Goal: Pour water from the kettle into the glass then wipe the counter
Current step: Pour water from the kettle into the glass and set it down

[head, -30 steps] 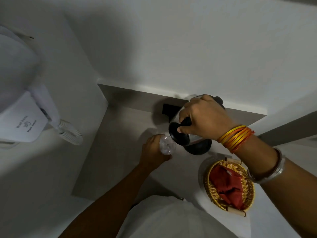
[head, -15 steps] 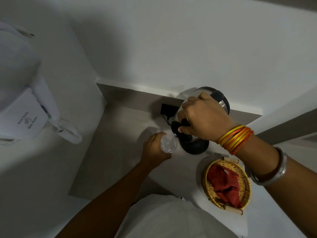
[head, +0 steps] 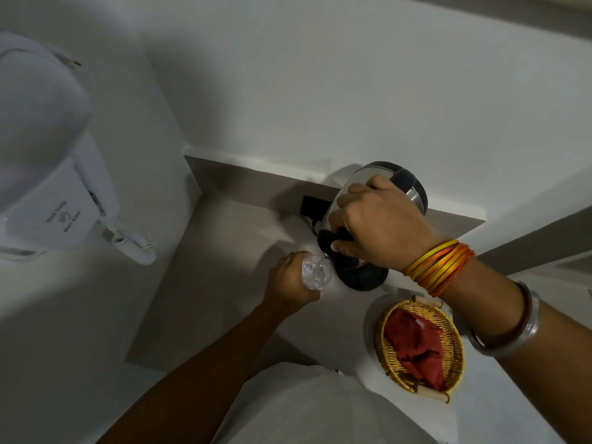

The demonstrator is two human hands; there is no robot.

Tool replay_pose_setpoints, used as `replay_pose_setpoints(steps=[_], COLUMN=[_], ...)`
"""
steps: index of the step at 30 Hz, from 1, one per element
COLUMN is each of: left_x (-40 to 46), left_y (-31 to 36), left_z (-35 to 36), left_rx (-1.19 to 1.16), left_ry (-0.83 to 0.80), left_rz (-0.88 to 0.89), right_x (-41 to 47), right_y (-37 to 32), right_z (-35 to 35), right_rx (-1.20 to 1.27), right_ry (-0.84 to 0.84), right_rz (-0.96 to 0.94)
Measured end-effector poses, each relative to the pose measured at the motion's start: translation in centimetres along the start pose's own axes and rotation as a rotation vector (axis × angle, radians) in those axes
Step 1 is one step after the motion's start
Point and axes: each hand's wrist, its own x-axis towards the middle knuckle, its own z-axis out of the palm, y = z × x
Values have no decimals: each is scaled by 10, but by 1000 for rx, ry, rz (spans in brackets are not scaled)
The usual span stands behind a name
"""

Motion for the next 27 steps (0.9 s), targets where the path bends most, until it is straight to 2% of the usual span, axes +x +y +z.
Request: replay_pose_setpoints(steps=[17, 27], left_x=[-4, -4], left_y=[0, -4], left_z=[0, -2], left_rx=[-27, -39], left_ry=[21, 43], left_rz=[22, 37], right_x=[-3, -7], right_y=[0, 11], right_z=[-2, 6], right_rx=[-13, 111], right_ry=[55, 64], right_rz=[25, 110])
